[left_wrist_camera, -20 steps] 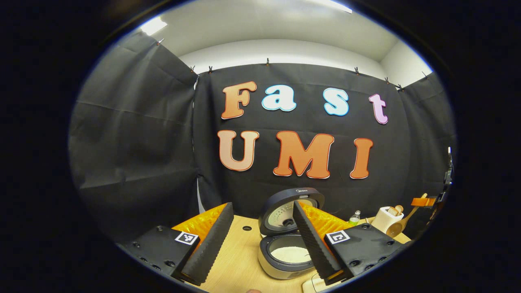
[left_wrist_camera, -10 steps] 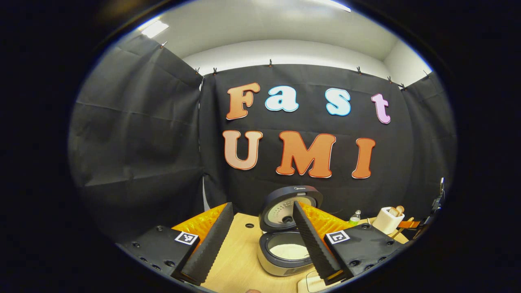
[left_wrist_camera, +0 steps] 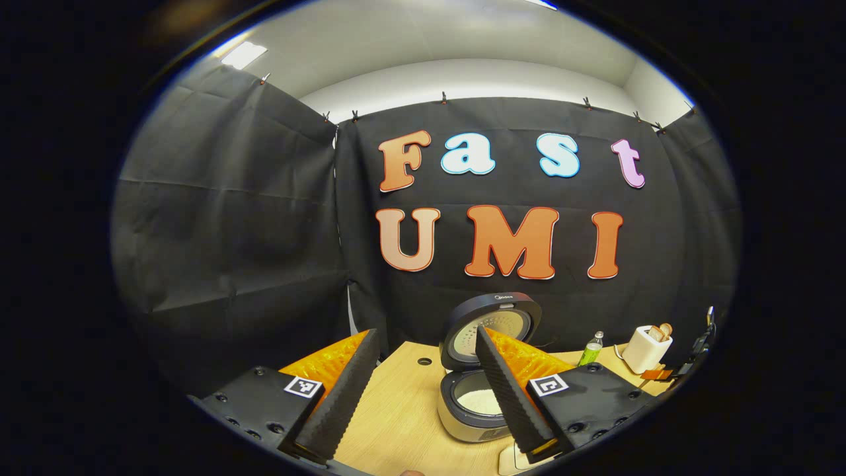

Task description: Close the left gripper, press the button to open the rice cooker; take a wooden spoon from the chopstick holder with the right hand, scoop a spoonful of rice and pour it into the rice cooker, then put the wooden spoon back into the chopstick holder.

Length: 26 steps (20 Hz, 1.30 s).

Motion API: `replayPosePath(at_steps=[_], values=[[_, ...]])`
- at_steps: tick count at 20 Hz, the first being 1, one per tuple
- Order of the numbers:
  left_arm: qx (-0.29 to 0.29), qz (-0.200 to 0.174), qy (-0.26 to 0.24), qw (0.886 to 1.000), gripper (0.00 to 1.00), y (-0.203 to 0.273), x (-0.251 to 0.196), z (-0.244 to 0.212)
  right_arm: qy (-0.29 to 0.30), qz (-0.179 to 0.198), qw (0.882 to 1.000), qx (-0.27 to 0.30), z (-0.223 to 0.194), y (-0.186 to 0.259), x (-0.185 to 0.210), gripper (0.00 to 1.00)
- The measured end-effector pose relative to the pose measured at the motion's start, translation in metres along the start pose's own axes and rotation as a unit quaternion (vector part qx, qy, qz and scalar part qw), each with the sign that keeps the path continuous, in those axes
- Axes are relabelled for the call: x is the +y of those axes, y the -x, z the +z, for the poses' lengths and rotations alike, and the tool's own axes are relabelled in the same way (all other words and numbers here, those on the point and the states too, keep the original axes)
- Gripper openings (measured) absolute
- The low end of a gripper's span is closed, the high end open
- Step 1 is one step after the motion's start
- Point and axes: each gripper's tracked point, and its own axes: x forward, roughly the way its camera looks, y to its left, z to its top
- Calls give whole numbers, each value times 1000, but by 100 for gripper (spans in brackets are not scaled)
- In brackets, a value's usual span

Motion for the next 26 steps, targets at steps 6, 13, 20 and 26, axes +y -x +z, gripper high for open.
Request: replayPosePath(at_steps=[6,13,20,26], values=[[3,-1,-8,1000,95,-8,1,-3,-11,-11,1000,0,-1,8,-12,25],[9,-9,-9,1000,95,-13,-1,-9,25,-47,998,-28,40,38,-11,87],[15,-18,-9,1000,96,-24,-4,-8,86,-78,987,-107,131,98,24,94],[0,-77,18,997,100,-79,-56,43,131,-92,976,-150,168,145,59,94]])
